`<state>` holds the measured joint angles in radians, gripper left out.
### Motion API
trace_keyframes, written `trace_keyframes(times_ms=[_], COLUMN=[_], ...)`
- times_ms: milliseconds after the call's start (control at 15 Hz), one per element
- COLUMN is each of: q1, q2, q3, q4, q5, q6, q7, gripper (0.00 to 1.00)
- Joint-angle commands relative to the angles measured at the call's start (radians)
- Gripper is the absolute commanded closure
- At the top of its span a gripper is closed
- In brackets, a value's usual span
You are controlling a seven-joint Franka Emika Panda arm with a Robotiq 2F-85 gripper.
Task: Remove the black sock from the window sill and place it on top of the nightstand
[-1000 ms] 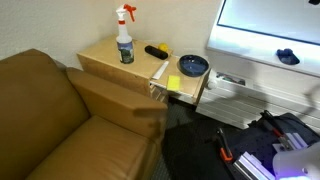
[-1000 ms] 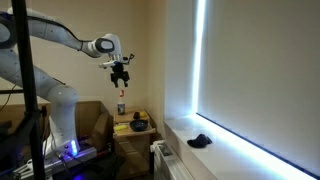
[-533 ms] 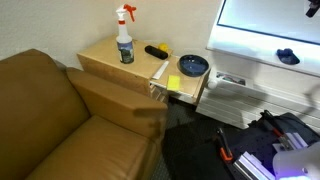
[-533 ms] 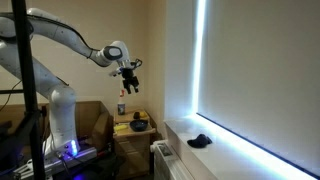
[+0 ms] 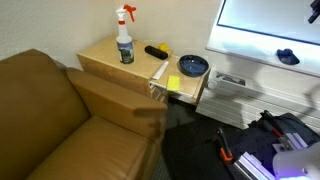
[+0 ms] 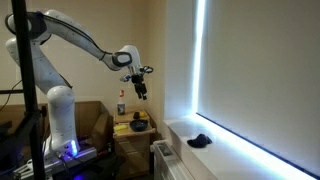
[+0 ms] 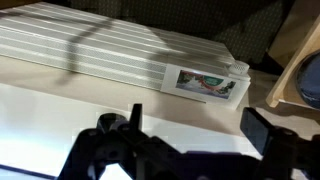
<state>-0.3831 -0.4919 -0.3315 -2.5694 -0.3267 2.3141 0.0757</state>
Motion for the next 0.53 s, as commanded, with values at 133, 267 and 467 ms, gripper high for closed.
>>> trace_keyframes(times_ms=[133, 267, 467], q1=[-0.085, -0.134, -0.178], q2=[0.252, 0.372, 0.563], q3=[-0.007, -0.016, -0.016], q4=[0.056, 0.095, 0.236], q5=[-0.215, -0.304, -0.343], q6=[0.31, 0.451, 0.498], q7=[0.247, 0.406, 0.608], gripper=[0.0, 0.0, 0.0])
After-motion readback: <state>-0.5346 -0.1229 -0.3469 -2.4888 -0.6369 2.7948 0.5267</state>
